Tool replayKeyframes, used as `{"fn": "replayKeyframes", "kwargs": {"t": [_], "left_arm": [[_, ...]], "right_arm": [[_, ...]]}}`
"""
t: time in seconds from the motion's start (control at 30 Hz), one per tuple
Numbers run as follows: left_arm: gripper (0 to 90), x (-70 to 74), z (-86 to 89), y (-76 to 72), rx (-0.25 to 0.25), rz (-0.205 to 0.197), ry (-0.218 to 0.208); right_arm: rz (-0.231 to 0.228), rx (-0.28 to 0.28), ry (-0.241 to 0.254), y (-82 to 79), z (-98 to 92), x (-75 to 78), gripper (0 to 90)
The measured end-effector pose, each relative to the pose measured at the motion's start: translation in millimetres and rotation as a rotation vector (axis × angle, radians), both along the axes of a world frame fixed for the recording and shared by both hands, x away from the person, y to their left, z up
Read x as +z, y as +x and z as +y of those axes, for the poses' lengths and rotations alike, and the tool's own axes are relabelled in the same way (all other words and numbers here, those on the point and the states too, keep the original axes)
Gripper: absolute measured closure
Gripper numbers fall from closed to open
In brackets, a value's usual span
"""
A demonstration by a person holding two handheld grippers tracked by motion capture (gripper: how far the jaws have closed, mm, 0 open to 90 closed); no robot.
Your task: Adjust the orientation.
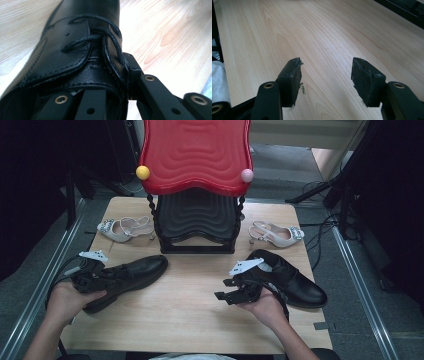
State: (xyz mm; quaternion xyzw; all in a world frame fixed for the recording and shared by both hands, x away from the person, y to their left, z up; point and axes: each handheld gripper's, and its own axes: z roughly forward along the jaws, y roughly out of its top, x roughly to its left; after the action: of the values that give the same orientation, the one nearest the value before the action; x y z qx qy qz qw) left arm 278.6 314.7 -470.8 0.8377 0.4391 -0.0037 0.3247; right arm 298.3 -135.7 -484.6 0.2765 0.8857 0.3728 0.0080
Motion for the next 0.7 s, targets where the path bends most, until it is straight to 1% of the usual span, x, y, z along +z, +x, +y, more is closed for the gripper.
{"fn": "replayKeyframes", "kwargs": {"t": [0.07, 0.13, 0.2, 0.23, 0.3, 0.4, 0.43, 0.5, 0.53, 0.57, 0.63, 0.7], "left_arm": [[82.3, 4.3, -4.1, -1.8, -0.007, 0.001, -0.013], [82.2, 10.4, -9.7, -3.9, -0.012, -0.01, -0.029], [82.2, 17.3, -18.7, -6.2, -0.027, -0.031, -0.031], [82.1, 21.5, -25.4, -7.4, -0.04, -0.043, -0.026], [82.1, 26.7, -36.6, -7.5, -0.064, -0.051, -0.027], [81.9, 31.1, -50.9, -4.5, -0.093, -0.046, -0.052], [81.9, 33.1, -62.7, -0.8, -0.114, -0.034, -0.069], [81.8, 34.2, -74.5, 2.7, -0.137, -0.031, -0.064], [81.7, 34.2, -74.5, 2.7, -0.137, -0.031, -0.064], [81.7, 34.5, -79.2, 4.1, -0.143, -0.03, -0.06], [81.7, 35.1, -91.9, 8.7, -0.165, -0.031, -0.049], [81.9, 35.1, -100.9, 11.7, -0.178, -0.029, -0.048]], "right_arm": [[0.004, -0.005, 0.001, 0.2, -0.3, 0.1, 42.2], [0.002, -0.013, 0.006, 1.2, -1.8, 0.6, 42.0], [0.0, -0.016, 0.01, 1.5, -2.3, 0.8, 42.0], [0.0, -0.025, 0.017, 1.7, -3.8, 1.5, 41.8], [-0.003, -0.025, 0.018, 1.9, -4.3, 1.6, 41.9], [-0.005, -0.036, 0.025, 1.7, -6.5, 2.4, 41.8], [-0.003, -0.044, 0.026, 1.3, -8.5, 3.1, 41.7], [-0.009, -0.053, 0.033, 1.4, -11.5, 3.8, 41.7], [-0.009, -0.053, 0.033, 1.4, -11.5, 3.8, 41.7], [-0.009, -0.06, 0.034, 1.5, -13.1, 4.3, 41.7], [-0.012, -0.071, 0.041, 1.9, -16.2, 5.2, 41.7], [-0.015, -0.094, 0.055, 1.7, -21.8, 7.0, 41.7]]}}
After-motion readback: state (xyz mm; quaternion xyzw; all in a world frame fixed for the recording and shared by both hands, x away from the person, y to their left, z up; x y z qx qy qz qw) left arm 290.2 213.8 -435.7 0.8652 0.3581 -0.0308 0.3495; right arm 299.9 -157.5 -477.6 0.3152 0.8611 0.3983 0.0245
